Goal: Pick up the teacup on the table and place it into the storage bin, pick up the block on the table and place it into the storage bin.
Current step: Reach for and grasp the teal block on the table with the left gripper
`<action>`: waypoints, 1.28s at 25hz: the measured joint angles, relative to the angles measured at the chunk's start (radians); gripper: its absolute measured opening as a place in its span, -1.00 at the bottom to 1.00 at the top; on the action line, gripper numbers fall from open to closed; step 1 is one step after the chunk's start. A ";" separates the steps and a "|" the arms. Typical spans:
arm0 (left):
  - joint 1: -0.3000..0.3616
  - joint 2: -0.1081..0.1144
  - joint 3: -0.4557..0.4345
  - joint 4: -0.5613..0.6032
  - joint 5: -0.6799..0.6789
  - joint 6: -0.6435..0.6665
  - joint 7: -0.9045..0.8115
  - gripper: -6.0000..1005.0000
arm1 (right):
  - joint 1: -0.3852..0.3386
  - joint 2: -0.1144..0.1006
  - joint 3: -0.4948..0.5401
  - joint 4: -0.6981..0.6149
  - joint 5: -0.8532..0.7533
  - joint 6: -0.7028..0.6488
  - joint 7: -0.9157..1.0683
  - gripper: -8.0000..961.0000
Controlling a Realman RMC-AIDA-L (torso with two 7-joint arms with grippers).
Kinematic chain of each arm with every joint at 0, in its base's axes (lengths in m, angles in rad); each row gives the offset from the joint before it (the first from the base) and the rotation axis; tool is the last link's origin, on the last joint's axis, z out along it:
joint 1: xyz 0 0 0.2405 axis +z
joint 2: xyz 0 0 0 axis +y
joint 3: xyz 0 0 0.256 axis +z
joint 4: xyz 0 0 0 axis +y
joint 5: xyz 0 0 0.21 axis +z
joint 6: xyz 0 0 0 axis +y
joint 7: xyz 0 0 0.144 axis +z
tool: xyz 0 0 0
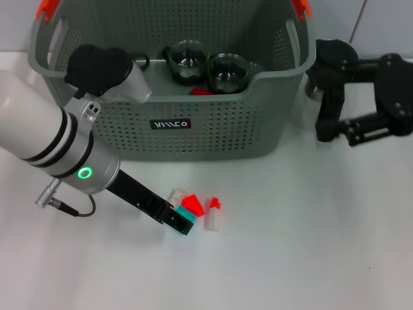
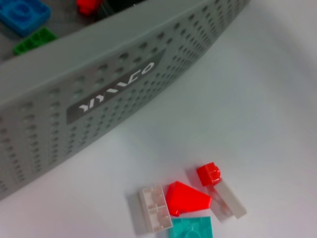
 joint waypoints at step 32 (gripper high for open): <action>-0.045 0.000 0.104 -0.113 0.066 -0.133 -0.057 0.70 | 0.058 0.032 -0.021 0.012 -0.200 -0.081 -0.042 0.96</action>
